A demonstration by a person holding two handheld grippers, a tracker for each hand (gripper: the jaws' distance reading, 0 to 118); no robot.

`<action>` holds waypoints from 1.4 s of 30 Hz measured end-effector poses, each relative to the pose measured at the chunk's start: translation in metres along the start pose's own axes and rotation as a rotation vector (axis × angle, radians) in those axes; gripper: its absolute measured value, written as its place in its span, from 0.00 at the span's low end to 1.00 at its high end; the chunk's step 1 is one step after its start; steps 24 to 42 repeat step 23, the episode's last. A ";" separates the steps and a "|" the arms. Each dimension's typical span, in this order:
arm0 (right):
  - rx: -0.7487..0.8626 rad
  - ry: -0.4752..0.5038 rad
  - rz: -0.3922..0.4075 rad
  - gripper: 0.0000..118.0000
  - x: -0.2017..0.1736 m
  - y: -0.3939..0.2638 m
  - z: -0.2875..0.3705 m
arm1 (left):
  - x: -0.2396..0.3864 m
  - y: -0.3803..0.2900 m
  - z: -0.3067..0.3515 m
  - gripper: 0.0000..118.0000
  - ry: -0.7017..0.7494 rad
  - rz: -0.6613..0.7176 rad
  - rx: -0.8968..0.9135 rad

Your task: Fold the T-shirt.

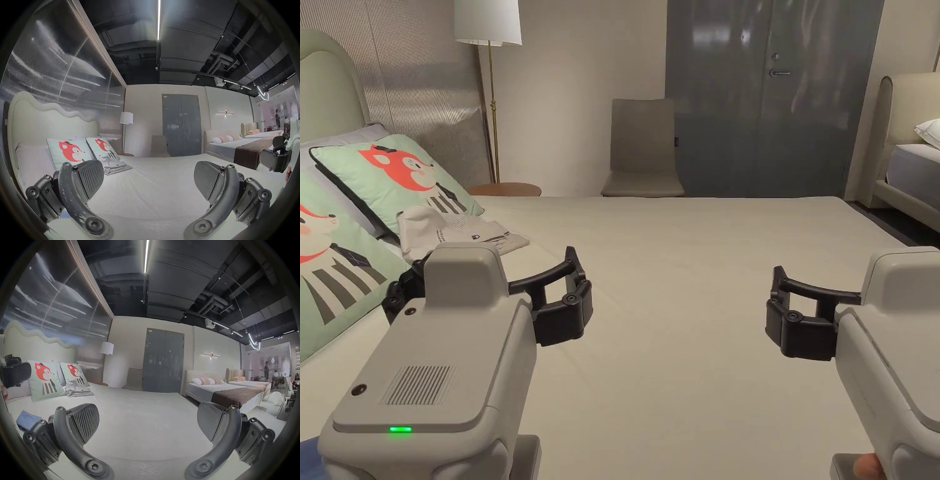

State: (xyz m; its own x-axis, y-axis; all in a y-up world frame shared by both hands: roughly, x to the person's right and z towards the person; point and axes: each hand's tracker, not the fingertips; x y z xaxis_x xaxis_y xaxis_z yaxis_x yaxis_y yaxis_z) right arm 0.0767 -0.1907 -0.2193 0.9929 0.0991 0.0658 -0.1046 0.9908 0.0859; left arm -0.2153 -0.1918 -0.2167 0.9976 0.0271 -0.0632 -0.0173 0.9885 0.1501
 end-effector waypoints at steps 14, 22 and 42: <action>-0.089 -0.015 -0.096 1.00 -0.003 0.005 -0.001 | 0.000 0.000 0.000 0.94 0.003 -0.002 -0.005; -0.056 -0.013 -0.027 1.00 -0.010 0.005 0.002 | 0.000 -0.003 -0.001 0.94 0.003 0.003 -0.018; -0.061 -0.011 -0.027 1.00 -0.010 0.005 0.002 | 0.000 -0.003 0.000 0.94 0.000 0.002 -0.020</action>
